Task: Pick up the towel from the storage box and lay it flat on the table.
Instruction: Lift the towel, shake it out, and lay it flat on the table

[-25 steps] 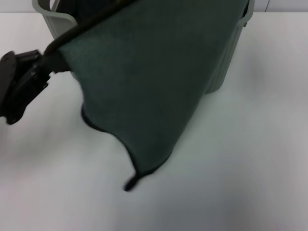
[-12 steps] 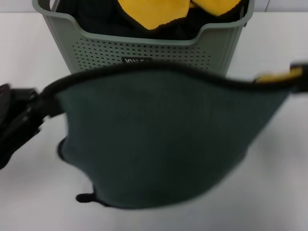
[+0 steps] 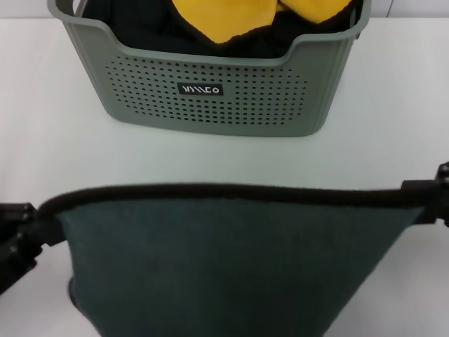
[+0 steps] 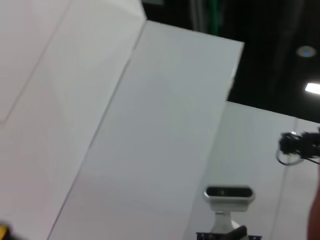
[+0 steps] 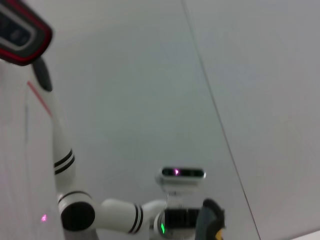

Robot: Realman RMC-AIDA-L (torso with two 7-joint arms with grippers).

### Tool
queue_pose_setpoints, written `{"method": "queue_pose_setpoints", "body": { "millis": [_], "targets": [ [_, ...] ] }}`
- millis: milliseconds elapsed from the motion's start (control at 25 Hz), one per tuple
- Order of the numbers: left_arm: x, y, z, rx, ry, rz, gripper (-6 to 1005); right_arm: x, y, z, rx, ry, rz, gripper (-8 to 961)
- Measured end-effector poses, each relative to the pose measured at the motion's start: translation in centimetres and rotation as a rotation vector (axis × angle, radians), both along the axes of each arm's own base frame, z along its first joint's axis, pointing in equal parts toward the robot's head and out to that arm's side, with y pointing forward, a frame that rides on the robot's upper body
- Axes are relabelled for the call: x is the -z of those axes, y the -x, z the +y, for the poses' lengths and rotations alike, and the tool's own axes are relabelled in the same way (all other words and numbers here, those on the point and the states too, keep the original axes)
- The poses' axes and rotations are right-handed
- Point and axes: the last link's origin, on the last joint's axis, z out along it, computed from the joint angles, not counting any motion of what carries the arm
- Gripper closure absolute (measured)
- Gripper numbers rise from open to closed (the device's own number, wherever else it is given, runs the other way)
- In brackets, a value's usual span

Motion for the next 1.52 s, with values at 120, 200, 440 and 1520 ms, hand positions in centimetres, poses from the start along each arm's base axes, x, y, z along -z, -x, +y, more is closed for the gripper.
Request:
{"method": "queue_pose_setpoints", "body": {
  "millis": [120, 200, 440, 1520],
  "targets": [
    [1.4, 1.3, 0.2, -0.057, 0.02, 0.011, 984, 1.7, -2.2, 1.1, 0.065, 0.023, 0.04, 902],
    [2.4, 1.9, 0.6, -0.077, 0.024, 0.027, 984, 2.8, -3.2, 1.8, 0.103, 0.045, 0.056, 901],
    [6.1, 2.2, 3.5, -0.116, 0.0, 0.141, 984, 6.6, -5.3, 3.8, 0.203, 0.075, 0.06, 900],
    [3.2, 1.3, 1.9, 0.003, 0.123, 0.114, 982, 1.8, -5.6, -2.1, 0.104, 0.16, 0.137, 895]
  ]
}}
